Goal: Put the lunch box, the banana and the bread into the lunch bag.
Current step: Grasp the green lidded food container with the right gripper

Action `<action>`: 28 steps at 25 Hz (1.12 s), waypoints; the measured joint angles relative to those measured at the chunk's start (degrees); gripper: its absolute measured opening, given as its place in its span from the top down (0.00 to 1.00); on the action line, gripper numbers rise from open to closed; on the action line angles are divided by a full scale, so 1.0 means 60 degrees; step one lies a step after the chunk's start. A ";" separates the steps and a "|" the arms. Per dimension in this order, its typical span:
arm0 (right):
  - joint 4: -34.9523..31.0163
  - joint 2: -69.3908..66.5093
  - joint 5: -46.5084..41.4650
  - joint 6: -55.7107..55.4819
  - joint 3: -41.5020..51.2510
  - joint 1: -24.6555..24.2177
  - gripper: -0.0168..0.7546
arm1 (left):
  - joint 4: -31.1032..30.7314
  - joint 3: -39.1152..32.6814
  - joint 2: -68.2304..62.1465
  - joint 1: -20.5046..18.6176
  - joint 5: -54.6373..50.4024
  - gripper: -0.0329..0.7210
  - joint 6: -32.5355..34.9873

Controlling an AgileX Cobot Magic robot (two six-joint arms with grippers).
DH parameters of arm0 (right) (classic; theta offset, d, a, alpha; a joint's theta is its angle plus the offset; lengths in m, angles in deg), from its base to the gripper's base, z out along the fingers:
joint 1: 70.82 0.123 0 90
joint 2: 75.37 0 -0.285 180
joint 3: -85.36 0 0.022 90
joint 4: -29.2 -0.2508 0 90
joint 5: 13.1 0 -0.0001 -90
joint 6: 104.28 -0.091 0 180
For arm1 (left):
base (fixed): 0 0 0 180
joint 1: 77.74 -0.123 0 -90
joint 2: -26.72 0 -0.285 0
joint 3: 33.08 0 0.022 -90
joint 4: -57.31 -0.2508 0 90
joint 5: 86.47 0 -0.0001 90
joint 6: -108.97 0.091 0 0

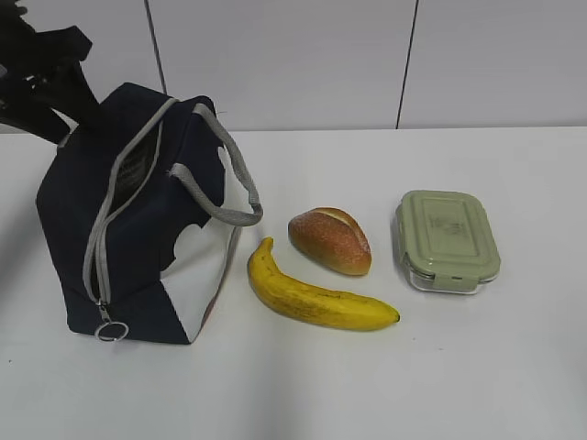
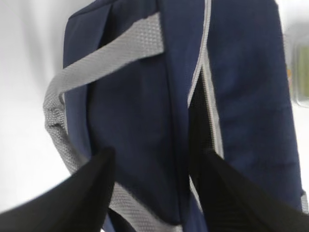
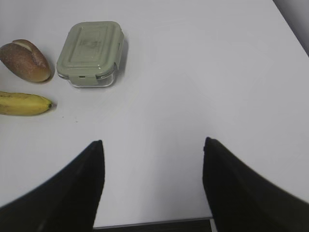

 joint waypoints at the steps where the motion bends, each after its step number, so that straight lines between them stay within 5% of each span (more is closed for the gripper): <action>1: 0.0000 0.0000 0.0000 0.0000 0.0000 0.0000 0.36 | 0.0048 0.0008 -0.0088 0.0000 0.0000 0.44 0.0017; 8: 0.0000 0.0000 0.0000 0.0000 0.0000 0.0000 0.36 | 0.0115 0.0028 -0.0218 0.0000 0.0215 0.63 0.0028; 14: 0.0000 0.0000 0.0000 0.0000 0.0000 0.0000 0.36 | 0.0205 0.0037 -0.0559 0.0000 0.0141 0.70 0.0047; 19: 0.0000 0.0000 0.0000 0.0000 0.0000 0.0000 0.36 | 0.0246 0.0037 -0.0610 0.0000 0.0182 0.95 0.0047; 28: 0.0000 0.0000 0.0000 0.0000 0.0000 0.0000 0.36 | 0.0908 0.0037 -0.0618 0.0000 0.0209 0.96 0.0047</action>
